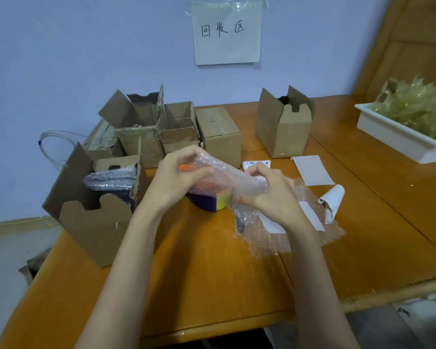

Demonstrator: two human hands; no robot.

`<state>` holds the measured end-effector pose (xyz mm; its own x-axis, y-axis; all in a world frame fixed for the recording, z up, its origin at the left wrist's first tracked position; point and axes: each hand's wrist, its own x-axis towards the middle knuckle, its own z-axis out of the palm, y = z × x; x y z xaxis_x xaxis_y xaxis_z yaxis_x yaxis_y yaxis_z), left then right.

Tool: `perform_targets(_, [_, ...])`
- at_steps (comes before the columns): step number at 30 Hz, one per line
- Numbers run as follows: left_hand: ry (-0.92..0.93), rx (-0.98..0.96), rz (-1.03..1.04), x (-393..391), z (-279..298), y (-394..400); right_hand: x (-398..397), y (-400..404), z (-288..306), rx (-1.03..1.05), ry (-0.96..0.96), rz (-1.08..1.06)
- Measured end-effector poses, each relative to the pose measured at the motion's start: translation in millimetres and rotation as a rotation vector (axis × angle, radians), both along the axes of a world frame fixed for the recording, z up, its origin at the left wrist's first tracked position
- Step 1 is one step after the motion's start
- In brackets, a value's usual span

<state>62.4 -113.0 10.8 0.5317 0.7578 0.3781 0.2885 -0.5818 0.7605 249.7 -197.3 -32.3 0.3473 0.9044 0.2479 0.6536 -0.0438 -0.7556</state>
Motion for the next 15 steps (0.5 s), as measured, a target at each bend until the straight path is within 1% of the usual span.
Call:
perform_targets(1, [-0.032,0.014,-0.022,1.9,0.9,-0.8,-1.9,1.9,1.1,-0.004,0.012,0.039])
perform_targets(2, [-0.071,0.047,0.003,4.5,0.6,-0.8,-4.4,3.5,3.3,0.024,0.060,0.055])
perform_targets(3, [-0.118,0.067,0.068,6.7,-0.6,-0.2,-5.8,5.8,4.9,0.074,0.152,0.048])
perform_targets(4, [-0.169,0.036,0.148,8.4,-1.0,-0.9,-7.1,7.0,7.6,0.129,0.264,0.032])
perform_targets(5, [-0.200,-0.064,0.225,9.3,0.0,-2.1,-7.2,8.7,8.3,0.175,0.392,0.017])
perform_targets(6, [-0.208,-0.216,0.265,9.6,2.0,-3.3,-7.6,9.4,9.7,0.199,0.521,0.011])
perform_targets(7, [-0.184,-0.372,0.252,9.0,2.5,-3.3,-6.9,11.2,9.2,0.194,0.631,0.009])
perform_targets(8, [-0.135,-0.494,0.187,8.4,1.7,-3.1,-6.7,13.1,9.4,0.160,0.728,0.016])
perform_targets(9, [-0.083,-0.569,0.103,7.7,-1.4,-2.0,-7.4,14.3,9.8,0.102,0.809,0.035])
perform_targets(10, [-0.062,-0.603,0.040,7.9,-4.6,-2.0,-8.5,15.1,8.7,0.031,0.857,0.057])
perform_targets(11, [-0.069,-0.607,0.026,8.4,-6.5,-3.4,-9.7,15.2,7.4,-0.038,0.877,0.076])
perform_targets(13, [-0.089,-0.585,0.068,8.0,-7.2,-6.5,-10.1,13.0,4.8,-0.146,0.881,0.103])
perform_targets(15, [-0.114,-0.593,0.067,5.7,-6.2,-7.9,-6.9,9.3,3.4,-0.132,0.903,0.145])
